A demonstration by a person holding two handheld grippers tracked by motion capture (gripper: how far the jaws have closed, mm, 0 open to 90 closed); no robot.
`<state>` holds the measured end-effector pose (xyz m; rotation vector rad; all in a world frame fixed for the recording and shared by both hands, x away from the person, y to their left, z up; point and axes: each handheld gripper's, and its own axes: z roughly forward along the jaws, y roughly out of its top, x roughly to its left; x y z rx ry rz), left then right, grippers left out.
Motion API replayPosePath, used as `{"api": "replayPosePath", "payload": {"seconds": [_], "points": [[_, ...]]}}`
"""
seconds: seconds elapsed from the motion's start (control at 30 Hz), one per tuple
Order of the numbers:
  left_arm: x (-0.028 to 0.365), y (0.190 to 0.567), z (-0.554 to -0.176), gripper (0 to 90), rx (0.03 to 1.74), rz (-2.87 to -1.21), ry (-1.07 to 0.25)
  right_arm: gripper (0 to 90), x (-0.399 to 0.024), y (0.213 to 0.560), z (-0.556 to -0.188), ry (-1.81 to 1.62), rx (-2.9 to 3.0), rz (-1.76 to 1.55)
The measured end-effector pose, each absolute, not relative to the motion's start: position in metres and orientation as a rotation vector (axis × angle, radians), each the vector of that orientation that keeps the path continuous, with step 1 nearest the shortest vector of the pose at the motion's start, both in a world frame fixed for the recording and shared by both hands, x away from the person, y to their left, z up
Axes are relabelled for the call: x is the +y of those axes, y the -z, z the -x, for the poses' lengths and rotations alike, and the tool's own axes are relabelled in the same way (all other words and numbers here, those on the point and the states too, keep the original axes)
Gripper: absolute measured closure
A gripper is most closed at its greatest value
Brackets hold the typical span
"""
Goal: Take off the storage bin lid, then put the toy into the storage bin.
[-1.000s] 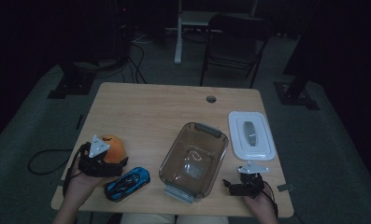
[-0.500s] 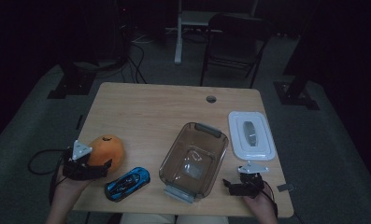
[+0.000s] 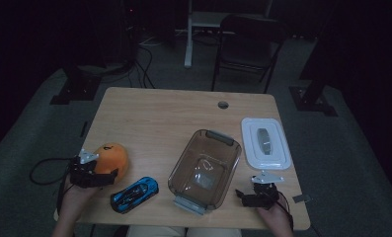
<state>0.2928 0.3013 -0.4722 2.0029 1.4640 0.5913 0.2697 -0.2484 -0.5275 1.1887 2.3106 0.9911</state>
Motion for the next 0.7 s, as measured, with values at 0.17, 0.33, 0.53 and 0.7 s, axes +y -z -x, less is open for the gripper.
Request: {"api": "replayPosePath", "payload": {"seconds": [0.17, 0.33, 0.53, 0.7], "points": [[0.301, 0.475, -0.2934, 0.3, 1.464, -2.001, -0.591, 12.4, -0.2484, 0.5276, -0.2697, -0.991, 2.31, -1.188], [0.2965, 0.4809, -0.2948, 0.3, 1.461, -2.019, -0.615, 12.4, -0.248, 0.5276, -0.2701, -0.991, 2.309, -1.192], [0.2976, 0.4796, -0.2928, 15.3, 1.451, -2.015, -0.629, 12.5, -0.248, 0.5276, -0.2702, -0.991, 2.309, -1.191], [0.3013, 0.4769, -0.2872, 43.0, 1.41, -1.988, -0.654, 12.5, -0.2479, 0.5276, -0.2702, -0.99, 2.308, -1.192]]}}
